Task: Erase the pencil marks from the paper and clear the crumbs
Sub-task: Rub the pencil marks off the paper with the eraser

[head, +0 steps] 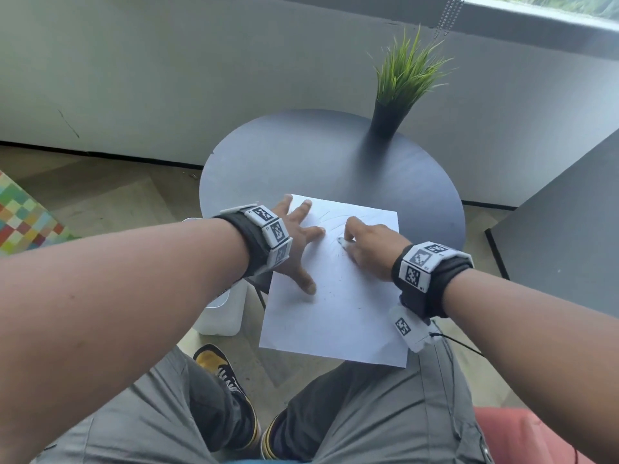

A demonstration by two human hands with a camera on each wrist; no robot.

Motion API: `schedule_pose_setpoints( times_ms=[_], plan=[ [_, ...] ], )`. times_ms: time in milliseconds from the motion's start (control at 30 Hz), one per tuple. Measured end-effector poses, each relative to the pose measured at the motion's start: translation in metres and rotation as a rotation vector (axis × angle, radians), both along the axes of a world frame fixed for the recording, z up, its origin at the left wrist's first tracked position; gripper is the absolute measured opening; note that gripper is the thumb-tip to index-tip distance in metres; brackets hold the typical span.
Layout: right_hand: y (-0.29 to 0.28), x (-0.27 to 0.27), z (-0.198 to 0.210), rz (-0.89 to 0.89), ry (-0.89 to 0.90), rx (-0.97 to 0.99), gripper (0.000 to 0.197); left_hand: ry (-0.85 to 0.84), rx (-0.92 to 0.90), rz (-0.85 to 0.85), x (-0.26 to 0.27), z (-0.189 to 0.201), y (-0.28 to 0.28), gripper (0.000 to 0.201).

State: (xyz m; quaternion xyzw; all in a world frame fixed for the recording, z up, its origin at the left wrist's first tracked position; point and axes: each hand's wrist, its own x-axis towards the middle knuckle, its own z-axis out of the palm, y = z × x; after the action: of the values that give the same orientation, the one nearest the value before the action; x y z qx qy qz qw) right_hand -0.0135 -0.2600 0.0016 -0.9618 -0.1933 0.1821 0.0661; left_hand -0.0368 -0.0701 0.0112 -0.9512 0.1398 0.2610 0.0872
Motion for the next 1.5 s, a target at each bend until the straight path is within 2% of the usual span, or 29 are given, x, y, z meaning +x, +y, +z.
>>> schedule_pose_setpoints(
  times_ms=[100, 233, 300, 367, 433, 533, 700, 833, 900, 1000, 1167, 1333, 1467, 1500],
  plan=[
    [0.003, 0.000, -0.002, 0.054, -0.021, 0.003, 0.021, -0.062, -0.059, -0.022, -0.003, -0.005, -0.006, 0.114],
    [0.009, 0.001, -0.002, 0.036, -0.068, 0.016, 0.017, -0.077, -0.100, 0.002, -0.009, -0.011, -0.002, 0.119],
    [0.019, -0.014, -0.005, 0.164, -0.052, 0.035, 0.016, -0.050, -0.080, 0.010, -0.010, -0.009, 0.003, 0.125],
    [0.025, -0.027, -0.005, 0.302, -0.006, 0.048, 0.025, -0.020, -0.058, 0.013, -0.012, -0.007, 0.006, 0.129],
    [0.026, -0.016, -0.003, 0.237, -0.023, 0.041, 0.028, -0.007, -0.045, 0.010, -0.012, -0.007, 0.007, 0.129],
    [0.022, 0.002, -0.003, 0.047, -0.092, 0.029, 0.020, 0.003, -0.035, 0.017, -0.010, -0.007, 0.006, 0.130],
    [0.034, -0.028, -0.008, 0.295, 0.046, 0.067, 0.021, 0.010, -0.057, 0.021, -0.011, -0.007, 0.008, 0.131],
    [0.021, 0.002, 0.000, 0.045, -0.051, 0.049, 0.022, 0.017, -0.047, 0.022, -0.013, -0.004, 0.006, 0.128],
    [0.029, -0.010, -0.002, 0.122, -0.051, 0.060, 0.025, 0.018, -0.050, 0.021, -0.012, -0.003, 0.006, 0.128],
    [0.036, -0.034, -0.009, 0.322, 0.055, 0.073, 0.020, 0.021, -0.064, 0.026, -0.012, -0.002, 0.006, 0.130],
    [0.022, 0.000, -0.002, 0.056, -0.042, 0.052, 0.021, 0.013, -0.036, 0.023, -0.014, -0.001, 0.002, 0.128],
    [0.034, -0.033, -0.010, 0.338, 0.059, 0.080, 0.022, 0.028, -0.036, 0.019, -0.012, 0.000, 0.005, 0.130],
    [0.014, 0.001, -0.001, 0.080, -0.051, 0.033, 0.021, 0.020, -0.022, 0.018, -0.011, -0.003, 0.004, 0.130],
    [0.011, 0.001, 0.001, 0.080, -0.071, 0.029, 0.021, 0.026, -0.015, 0.017, -0.010, -0.003, 0.004, 0.130]
  ],
)
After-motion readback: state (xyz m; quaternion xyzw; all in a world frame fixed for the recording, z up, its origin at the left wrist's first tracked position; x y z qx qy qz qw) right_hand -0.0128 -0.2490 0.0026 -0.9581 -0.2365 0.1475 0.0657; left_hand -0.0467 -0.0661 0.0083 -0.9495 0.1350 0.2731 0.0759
